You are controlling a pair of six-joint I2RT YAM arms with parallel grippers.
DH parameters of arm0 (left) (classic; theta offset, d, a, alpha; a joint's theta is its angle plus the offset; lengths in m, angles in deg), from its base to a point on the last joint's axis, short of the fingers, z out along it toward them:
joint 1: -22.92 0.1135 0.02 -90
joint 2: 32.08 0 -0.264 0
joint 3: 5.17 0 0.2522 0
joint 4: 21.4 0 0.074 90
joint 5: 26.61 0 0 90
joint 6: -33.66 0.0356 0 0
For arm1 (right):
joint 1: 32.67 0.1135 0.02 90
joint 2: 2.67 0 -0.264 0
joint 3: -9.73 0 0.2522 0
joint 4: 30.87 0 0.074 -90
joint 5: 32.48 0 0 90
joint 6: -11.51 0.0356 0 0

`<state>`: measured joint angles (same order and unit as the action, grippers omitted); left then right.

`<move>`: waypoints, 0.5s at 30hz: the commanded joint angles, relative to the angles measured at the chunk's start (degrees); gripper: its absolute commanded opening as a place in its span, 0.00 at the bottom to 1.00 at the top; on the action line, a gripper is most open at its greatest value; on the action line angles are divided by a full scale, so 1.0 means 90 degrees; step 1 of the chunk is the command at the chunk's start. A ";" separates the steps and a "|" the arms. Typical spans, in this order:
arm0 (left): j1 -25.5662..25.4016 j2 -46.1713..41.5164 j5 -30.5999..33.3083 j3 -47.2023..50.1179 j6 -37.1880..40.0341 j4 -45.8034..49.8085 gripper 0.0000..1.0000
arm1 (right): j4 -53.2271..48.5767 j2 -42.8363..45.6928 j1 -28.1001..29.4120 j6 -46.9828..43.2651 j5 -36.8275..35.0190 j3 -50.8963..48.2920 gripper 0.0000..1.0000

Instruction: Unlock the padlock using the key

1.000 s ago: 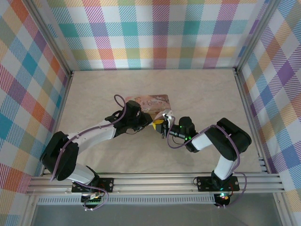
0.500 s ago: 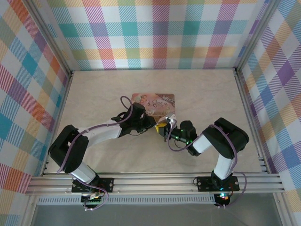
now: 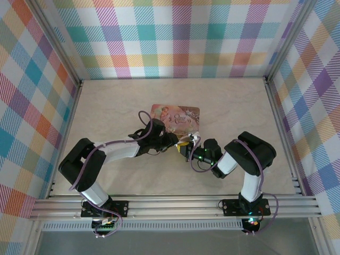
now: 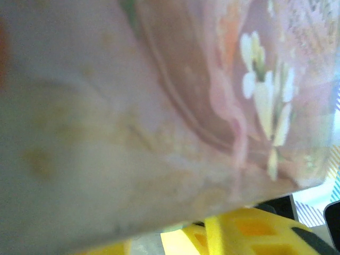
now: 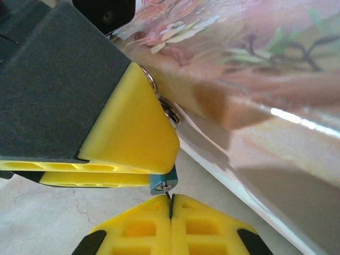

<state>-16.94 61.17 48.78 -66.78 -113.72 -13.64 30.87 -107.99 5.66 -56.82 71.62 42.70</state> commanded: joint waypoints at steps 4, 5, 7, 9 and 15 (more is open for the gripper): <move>0.0189 -0.0528 -0.0261 0.0256 -0.0082 -0.0262 0.54 | 0.0551 -0.0060 0.0048 0.0365 0.0040 -0.0044 0.00; 0.0230 -0.0614 -0.0300 0.0329 -0.0111 -0.0318 0.56 | 0.0541 -0.0064 0.0048 0.0438 0.0076 -0.0044 0.00; 0.0333 -0.0842 -0.0348 0.0516 -0.0184 -0.0433 0.61 | 0.0479 -0.0058 0.0050 0.0607 0.0219 -0.0024 0.00; 0.0447 -0.1057 -0.0382 0.0701 -0.0260 -0.0508 0.64 | 0.0453 -0.0064 0.0075 0.0736 0.0277 -0.0024 0.00; 0.0630 -0.1567 -0.0363 0.1451 -0.0715 -0.1227 0.64 | 0.0167 0.0022 0.0141 0.1059 0.0317 0.0041 0.00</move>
<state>-11.73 48.61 46.29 -56.36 -117.48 -20.35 31.00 -108.01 6.23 -50.11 72.39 42.65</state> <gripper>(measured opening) 0.643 0.049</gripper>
